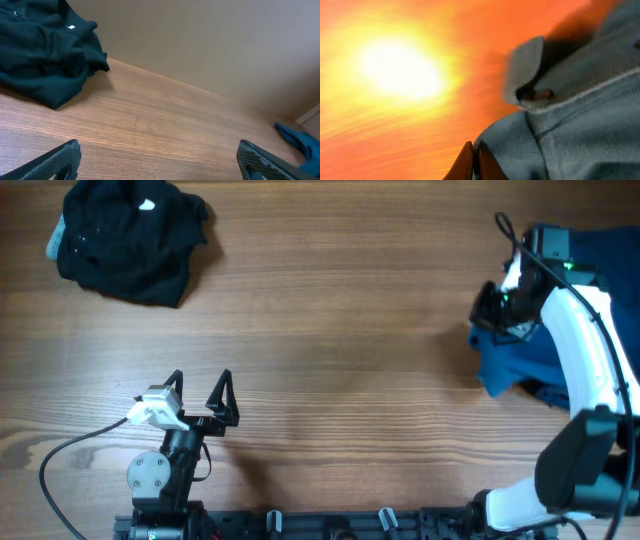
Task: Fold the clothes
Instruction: 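Drag the grasped shirt leftward to the table center with right gripper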
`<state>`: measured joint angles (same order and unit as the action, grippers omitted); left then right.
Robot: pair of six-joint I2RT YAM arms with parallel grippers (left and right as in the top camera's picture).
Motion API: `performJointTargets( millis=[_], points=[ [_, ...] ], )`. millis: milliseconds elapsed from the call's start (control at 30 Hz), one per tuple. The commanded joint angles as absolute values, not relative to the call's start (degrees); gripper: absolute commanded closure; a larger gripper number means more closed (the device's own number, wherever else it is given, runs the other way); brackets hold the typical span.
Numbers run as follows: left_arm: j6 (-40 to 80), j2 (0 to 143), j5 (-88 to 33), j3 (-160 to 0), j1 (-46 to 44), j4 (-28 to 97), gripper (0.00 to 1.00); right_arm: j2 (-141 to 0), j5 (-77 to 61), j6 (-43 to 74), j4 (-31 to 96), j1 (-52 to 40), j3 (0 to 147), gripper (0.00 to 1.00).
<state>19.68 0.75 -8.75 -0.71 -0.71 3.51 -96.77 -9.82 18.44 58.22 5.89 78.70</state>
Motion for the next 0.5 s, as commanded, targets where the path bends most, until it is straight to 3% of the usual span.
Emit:
performJointTargets(
  millis=[0,300,467],
  points=[
    [19.79,0.49,-7.81,-0.32,-0.91,3.68,0.0,-93.49,-17.26,21.5,57.14,1.19,81.58,0.96],
    [19.79,0.49,-7.81,-0.32,-0.91,3.68,0.0,-93.21,-17.78,26.39,52.14,-10.04,81.87,0.96],
    [19.79,0.49,-7.81,-0.32,-0.91,3.68,0.0,-93.23,-21.37,34.33,40.25,-20.27,81.87,0.96]
  ],
)
